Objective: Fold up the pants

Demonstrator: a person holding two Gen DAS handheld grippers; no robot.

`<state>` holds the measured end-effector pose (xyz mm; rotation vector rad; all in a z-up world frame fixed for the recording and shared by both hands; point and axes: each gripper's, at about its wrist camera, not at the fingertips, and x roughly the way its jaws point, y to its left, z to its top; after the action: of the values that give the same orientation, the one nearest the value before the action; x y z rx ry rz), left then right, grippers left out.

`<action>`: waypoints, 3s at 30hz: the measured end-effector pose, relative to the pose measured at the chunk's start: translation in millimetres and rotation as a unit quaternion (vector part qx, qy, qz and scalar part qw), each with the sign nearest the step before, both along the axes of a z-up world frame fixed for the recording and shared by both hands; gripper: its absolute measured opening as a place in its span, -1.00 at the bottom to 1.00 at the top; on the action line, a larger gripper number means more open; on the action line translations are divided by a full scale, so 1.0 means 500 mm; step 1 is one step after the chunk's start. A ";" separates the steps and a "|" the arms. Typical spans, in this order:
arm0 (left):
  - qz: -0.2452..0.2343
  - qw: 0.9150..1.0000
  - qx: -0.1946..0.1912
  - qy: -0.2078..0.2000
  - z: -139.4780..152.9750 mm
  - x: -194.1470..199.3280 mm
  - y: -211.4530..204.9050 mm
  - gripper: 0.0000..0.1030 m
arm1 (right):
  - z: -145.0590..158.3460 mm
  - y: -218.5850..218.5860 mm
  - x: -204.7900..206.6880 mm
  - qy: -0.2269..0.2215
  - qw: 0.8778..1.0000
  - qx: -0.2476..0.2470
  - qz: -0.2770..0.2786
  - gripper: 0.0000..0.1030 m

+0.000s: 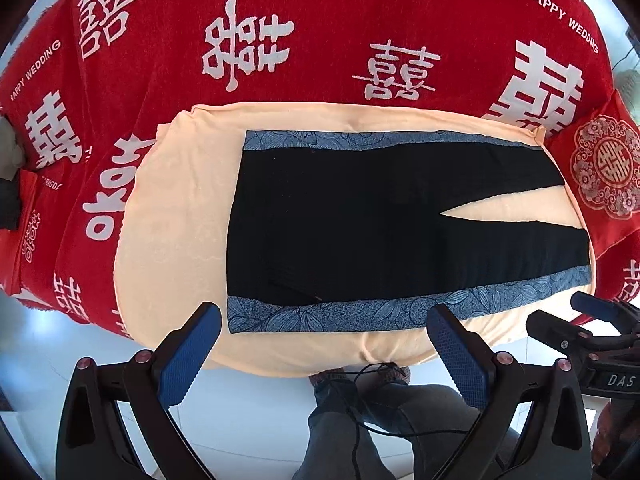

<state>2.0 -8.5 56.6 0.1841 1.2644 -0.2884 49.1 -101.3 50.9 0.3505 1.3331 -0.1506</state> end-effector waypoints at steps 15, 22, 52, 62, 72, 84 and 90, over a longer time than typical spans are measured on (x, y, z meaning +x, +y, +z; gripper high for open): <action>-0.007 1.000 0.015 -0.016 -0.001 0.030 0.016 1.00 | 0.014 0.014 0.014 0.002 0.998 -0.053 -0.020 1.00; -0.005 1.000 0.016 -0.013 -0.007 0.042 0.024 1.00 | 0.011 0.019 0.018 0.004 0.998 -0.057 -0.026 1.00; -0.017 1.000 0.018 -0.005 -0.023 0.064 0.033 1.00 | 0.004 0.037 0.030 0.011 0.996 -0.075 -0.036 1.00; -0.019 1.000 0.016 -0.007 -0.030 0.070 0.027 1.00 | 0.000 0.042 0.037 0.013 0.996 -0.084 -0.036 1.00; -0.021 1.000 0.015 -0.007 -0.036 0.077 0.027 1.00 | -0.004 0.040 0.042 0.021 0.995 -0.088 -0.035 1.00; -0.014 1.000 -0.008 -0.001 -0.046 0.078 0.045 1.00 | -0.006 0.021 0.041 0.014 0.998 -0.044 -0.044 1.00; 0.059 0.995 -0.044 0.065 -0.148 0.086 0.118 1.00 | -0.064 -0.030 0.028 -0.023 0.990 0.115 -0.078 1.00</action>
<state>45.1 50.4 -17.3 0.0155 1.3834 -0.2571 63.3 -116.2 18.8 0.6500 1.2806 -0.1190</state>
